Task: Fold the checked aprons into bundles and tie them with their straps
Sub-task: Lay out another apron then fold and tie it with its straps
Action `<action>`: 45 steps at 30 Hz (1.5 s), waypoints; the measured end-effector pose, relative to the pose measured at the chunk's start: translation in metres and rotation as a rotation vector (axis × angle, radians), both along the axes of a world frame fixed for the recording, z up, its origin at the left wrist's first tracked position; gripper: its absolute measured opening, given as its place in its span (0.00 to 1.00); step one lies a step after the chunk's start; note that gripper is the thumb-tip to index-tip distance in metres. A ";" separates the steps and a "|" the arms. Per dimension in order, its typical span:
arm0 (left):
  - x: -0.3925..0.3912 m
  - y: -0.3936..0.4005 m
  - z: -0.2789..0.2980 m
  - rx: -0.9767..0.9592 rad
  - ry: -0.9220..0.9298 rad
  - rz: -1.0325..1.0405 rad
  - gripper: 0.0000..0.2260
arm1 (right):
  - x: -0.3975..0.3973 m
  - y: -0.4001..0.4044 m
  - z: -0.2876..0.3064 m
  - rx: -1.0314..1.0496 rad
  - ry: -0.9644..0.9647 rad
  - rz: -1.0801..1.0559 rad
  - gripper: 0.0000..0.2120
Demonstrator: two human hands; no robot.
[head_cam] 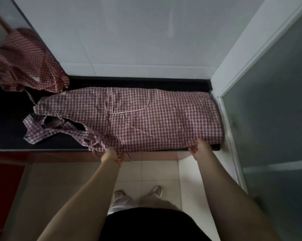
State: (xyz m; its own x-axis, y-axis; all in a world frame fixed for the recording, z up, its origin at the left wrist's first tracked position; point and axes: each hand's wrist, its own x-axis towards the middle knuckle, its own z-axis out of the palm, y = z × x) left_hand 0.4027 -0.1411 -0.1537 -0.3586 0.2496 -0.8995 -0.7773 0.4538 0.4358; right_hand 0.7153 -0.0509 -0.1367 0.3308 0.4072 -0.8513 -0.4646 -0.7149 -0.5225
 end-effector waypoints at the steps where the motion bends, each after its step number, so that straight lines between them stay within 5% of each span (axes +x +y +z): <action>1: -0.005 0.000 -0.005 0.002 0.001 0.027 0.06 | 0.003 -0.002 -0.002 0.009 -0.003 0.011 0.16; 14: 0.000 -0.003 -0.011 0.047 -0.046 0.123 0.08 | 0.015 0.001 -0.012 -0.095 -0.091 0.022 0.14; 23: 0.043 0.006 0.017 0.234 -0.213 -0.230 0.04 | -0.049 -0.039 0.003 -0.113 0.262 0.312 0.22; 31: 0.045 0.012 0.027 0.106 -0.070 -0.182 0.08 | -0.088 -0.052 0.013 0.047 0.342 0.076 0.11; 33: 0.045 0.012 0.033 -0.067 0.129 -0.448 0.18 | -0.080 -0.045 0.016 0.035 0.224 0.074 0.10; 36: 0.051 0.006 0.033 -0.267 0.837 -1.025 0.23 | -0.071 -0.043 0.018 0.012 -0.188 0.123 0.09; 39: 0.063 0.002 0.027 0.108 1.474 -1.190 0.10 | -0.064 -0.047 0.009 0.275 -0.858 0.577 0.10; 41: 0.069 0.006 0.015 0.200 1.512 -1.507 0.05 | -0.056 -0.047 -0.009 0.526 -1.231 0.993 0.08; 43: 0.074 0.012 0.003 0.080 1.456 -1.778 0.18 | -0.052 -0.046 -0.024 0.665 -1.300 1.274 0.08; 45: 0.075 0.015 -0.004 0.035 1.508 -1.813 0.20 | -0.052 -0.044 -0.031 0.725 -1.352 1.388 0.06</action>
